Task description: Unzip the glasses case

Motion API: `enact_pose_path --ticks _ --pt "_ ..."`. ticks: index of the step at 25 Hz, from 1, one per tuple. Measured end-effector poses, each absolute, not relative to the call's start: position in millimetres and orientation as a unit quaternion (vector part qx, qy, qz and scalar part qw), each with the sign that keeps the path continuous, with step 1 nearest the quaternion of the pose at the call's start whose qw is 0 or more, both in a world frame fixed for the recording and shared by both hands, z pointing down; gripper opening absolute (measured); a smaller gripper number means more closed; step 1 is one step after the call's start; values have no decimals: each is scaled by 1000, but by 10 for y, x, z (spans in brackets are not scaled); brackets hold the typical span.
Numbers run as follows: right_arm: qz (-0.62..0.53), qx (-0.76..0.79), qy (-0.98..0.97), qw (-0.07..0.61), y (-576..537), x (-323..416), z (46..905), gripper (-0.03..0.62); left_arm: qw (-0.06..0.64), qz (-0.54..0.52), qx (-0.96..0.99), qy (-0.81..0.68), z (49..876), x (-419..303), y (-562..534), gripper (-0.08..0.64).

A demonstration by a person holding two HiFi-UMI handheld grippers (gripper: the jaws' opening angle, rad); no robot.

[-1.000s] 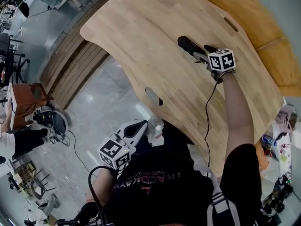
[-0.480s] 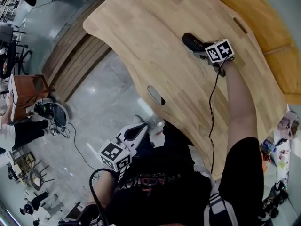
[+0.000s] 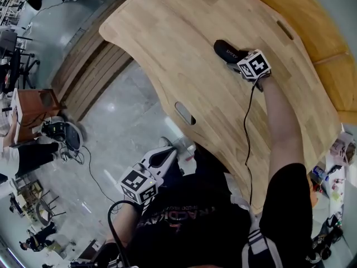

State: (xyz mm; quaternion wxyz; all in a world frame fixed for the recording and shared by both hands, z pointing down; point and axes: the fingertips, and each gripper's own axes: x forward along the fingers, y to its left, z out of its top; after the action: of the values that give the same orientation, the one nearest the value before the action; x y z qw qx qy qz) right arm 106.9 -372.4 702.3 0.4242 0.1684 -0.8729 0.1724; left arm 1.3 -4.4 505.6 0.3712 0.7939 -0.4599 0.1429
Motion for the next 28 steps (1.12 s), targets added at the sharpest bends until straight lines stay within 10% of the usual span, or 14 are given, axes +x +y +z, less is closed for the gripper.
enact_pose_path --ticks 28 --pt "77 -31 -945 318 -1560 947 4655 356 218 110 913 -326 4308 -348 -809 49"
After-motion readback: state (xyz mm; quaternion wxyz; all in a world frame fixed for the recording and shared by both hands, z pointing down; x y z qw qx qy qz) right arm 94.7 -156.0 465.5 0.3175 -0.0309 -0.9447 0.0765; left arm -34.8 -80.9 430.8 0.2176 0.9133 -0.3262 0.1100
